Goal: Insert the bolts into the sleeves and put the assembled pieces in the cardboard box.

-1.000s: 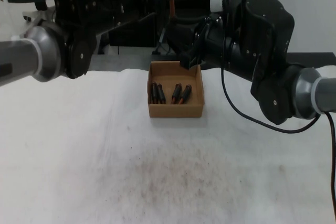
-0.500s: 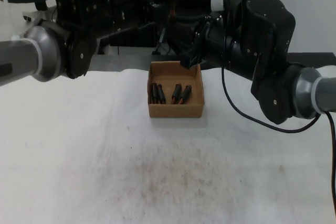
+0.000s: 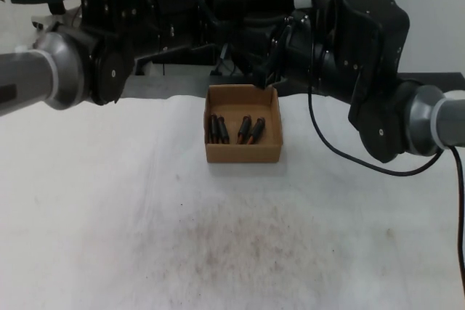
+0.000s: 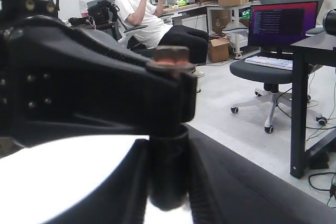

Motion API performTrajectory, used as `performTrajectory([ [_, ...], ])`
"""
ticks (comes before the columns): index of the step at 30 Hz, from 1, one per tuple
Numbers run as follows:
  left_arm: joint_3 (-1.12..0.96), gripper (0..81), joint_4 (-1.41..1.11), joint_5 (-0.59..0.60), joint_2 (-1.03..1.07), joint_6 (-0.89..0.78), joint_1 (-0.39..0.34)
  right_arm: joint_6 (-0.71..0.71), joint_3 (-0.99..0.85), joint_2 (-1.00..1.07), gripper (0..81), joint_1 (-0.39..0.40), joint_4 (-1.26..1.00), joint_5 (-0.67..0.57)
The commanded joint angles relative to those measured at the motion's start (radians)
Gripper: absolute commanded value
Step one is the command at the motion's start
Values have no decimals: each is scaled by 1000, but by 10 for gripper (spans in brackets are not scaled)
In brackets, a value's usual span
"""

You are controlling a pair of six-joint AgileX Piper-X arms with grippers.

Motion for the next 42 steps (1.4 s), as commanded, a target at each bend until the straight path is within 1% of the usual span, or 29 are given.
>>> performTrajectory([
  [1,0,216,27,72,-4,0,0,8,-24,-12,9,-22,-35,44],
  [2,0,302,27,81,-4,0,0,8,-24,-12,9,-22,-35,44],
  [4,0,422,27,88,-4,-5,0,8,-24,-12,9,-22,-35,44],
  [5,0,471,27,88,-4,-7,0,8,-24,-12,9,-22,-35,44],
  [6,0,494,27,88,-4,-7,0,8,-24,-12,9,-22,-35,44],
  [14,0,497,24,85,-4,-4,0,8,-24,-12,9,-21,-32,44],
  [18,0,497,-58,50,-14,0,11,8,-24,-12,9,-21,6,44],
  [20,0,497,-111,-1,-30,0,20,13,-24,-12,9,-21,27,44],
  [22,0,496,-147,-75,-49,0,33,68,-28,-12,9,-21,37,48],
  [23,0,494,-145,-118,-61,0,39,100,-30,-12,9,-21,42,63],
  [24,0,493,-142,-169,-70,0,46,137,-38,-12,9,-21,77,104],
  [25,0,491,-122,-220,-80,-4,50,160,-54,-12,9,-21,144,144],
  [27,0,455,-49,-321,-101,-7,58,163,-112,-12,9,-21,338,220],
  [29,0,374,62,-431,-118,-7,58,145,-198,11,9,-21,570,286],
  [31,0,288,167,-484,-125,-4,58,119,-287,51,9,-21,722,308],
  [33,0,201,268,-493,-125,-4,58,121,-387,111,9,-24,829,307],
  [35,0,131,351,-493,-125,1,58,128,-475,179,9,-24,901,307],
  [39,0,20,466,-498,-125,30,61,148,-660,316,9,-26,1075,307],
  [40,0,1,479,-504,-125,38,62,148,-705,351,9,-26,1114,307],
  [42,0,2,497,-529,-125,64,66,148,-783,408,9,-29,1168,307],
])
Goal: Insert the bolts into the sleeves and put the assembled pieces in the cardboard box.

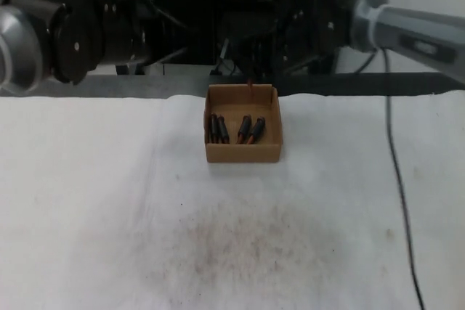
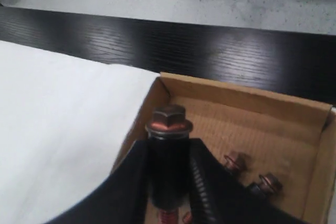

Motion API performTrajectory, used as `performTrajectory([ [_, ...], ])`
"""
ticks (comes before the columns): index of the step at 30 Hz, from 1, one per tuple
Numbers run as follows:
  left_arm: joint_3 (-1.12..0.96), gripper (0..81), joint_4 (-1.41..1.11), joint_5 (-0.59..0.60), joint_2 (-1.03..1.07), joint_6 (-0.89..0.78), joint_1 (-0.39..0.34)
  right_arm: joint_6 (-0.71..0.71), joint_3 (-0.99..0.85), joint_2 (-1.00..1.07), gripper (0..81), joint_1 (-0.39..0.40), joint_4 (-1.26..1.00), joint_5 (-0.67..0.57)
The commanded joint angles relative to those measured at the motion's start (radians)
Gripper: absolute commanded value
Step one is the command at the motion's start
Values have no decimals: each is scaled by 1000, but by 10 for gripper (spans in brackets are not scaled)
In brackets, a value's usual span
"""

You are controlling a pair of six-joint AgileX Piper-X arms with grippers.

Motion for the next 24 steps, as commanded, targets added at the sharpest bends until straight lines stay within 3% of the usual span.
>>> performTrajectory([
  [1,-2,2,44,-48,-10,45,8,7,-194,141,9,-8,173,5],
  [9,-2,2,44,-59,-10,64,33,51,-334,276,9,-8,244,5],
  [18,-2,2,44,-59,-10,64,35,50,-343,288,0,-8,180,-3],
  [21,-2,2,44,-59,-10,64,35,50,-343,288,83,-8,180,-55],
  [24,-2,2,44,-59,-10,64,35,50,-343,288,248,-8,183,-106],
])
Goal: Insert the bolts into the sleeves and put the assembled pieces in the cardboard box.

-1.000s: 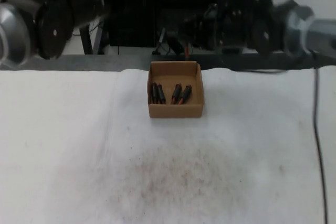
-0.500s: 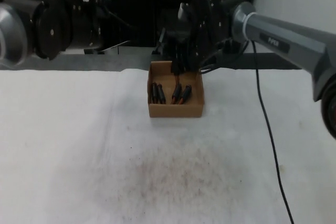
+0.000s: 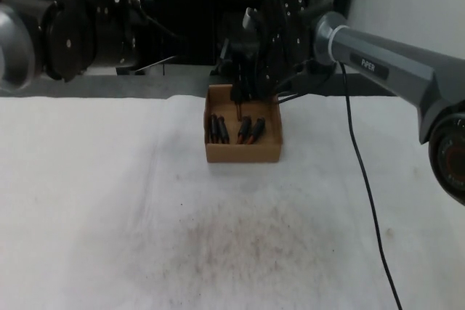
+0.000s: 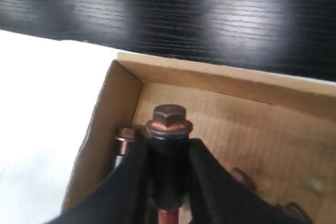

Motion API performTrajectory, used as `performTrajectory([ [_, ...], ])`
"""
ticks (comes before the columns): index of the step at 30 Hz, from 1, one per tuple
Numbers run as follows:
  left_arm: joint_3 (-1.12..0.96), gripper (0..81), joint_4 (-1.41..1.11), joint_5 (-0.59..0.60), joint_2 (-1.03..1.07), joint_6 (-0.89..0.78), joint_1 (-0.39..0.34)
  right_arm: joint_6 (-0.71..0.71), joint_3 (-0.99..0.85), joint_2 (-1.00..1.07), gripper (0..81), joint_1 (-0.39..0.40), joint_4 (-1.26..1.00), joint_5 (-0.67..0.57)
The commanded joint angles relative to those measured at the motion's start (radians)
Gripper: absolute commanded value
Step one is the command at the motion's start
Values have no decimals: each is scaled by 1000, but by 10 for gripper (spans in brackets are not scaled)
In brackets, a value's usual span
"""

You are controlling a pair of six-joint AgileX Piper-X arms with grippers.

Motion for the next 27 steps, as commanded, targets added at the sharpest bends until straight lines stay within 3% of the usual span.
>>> performTrajectory([
  [1,-2,2,-3,-16,-10,1,3,5,-14,-12,292,-4,-14,-84],
  [3,-2,2,-3,-16,-10,1,3,5,-14,-12,363,-4,-12,-84],
  [7,-2,2,6,-16,-10,1,3,5,-14,-12,326,-4,3,-84],
  [9,-2,2,22,-16,-10,1,3,5,-14,-16,255,-7,13,-84],
  [12,-2,2,62,-34,-20,46,3,5,-14,-38,16,-16,51,-68],
  [13,-2,2,73,-58,-29,71,3,5,-14,-50,4,-22,67,-56],
  [17,-2,2,128,-168,-75,150,3,-8,-14,-106,8,-46,111,-56],
  [22,49,2,162,-190,-171,125,3,-152,17,-233,8,-67,176,-54],
  [27,218,2,160,-203,-339,46,3,-240,184,-459,8,-70,174,-54],
])
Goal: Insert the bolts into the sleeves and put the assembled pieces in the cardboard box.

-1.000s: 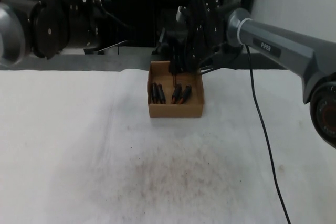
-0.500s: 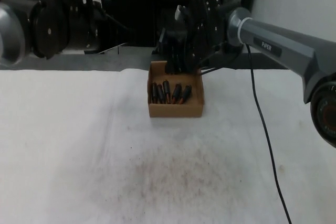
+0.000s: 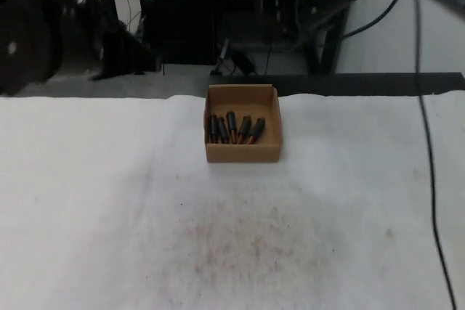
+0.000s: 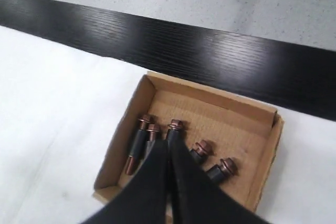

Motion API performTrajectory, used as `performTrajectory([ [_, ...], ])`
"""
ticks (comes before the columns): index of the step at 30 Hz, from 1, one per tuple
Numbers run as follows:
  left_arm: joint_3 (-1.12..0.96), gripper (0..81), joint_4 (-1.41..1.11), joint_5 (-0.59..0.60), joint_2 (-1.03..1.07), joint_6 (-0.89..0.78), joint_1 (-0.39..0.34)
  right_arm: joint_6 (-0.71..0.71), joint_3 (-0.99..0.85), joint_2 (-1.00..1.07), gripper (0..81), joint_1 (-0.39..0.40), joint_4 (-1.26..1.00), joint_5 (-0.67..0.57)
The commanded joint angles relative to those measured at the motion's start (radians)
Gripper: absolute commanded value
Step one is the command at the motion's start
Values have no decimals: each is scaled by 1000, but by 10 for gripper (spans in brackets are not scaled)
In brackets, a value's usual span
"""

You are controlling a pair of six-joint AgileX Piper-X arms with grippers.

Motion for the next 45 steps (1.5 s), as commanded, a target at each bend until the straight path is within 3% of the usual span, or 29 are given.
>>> performTrajectory([
  [1,33,2,3,-17,-38,-23,3,-52,119,-156,8,-1,-21,-6],
  [9,407,2,-35,-17,-461,-157,3,-47,754,-639,8,-37,-286,67],
  [15,586,2,-96,-17,-771,-165,3,89,1243,-1032,8,-66,-511,72],
  [21,681,2,-94,-17,-960,-165,3,82,1528,-1324,8,-66,-756,73],
  [28,750,2,-92,-17,-995,-165,3,46,1655,-1428,8,-66,-770,77],
  [45,765,2,-93,-17,-995,-169,3,46,1696,-1427,8,-66,-776,77],
])
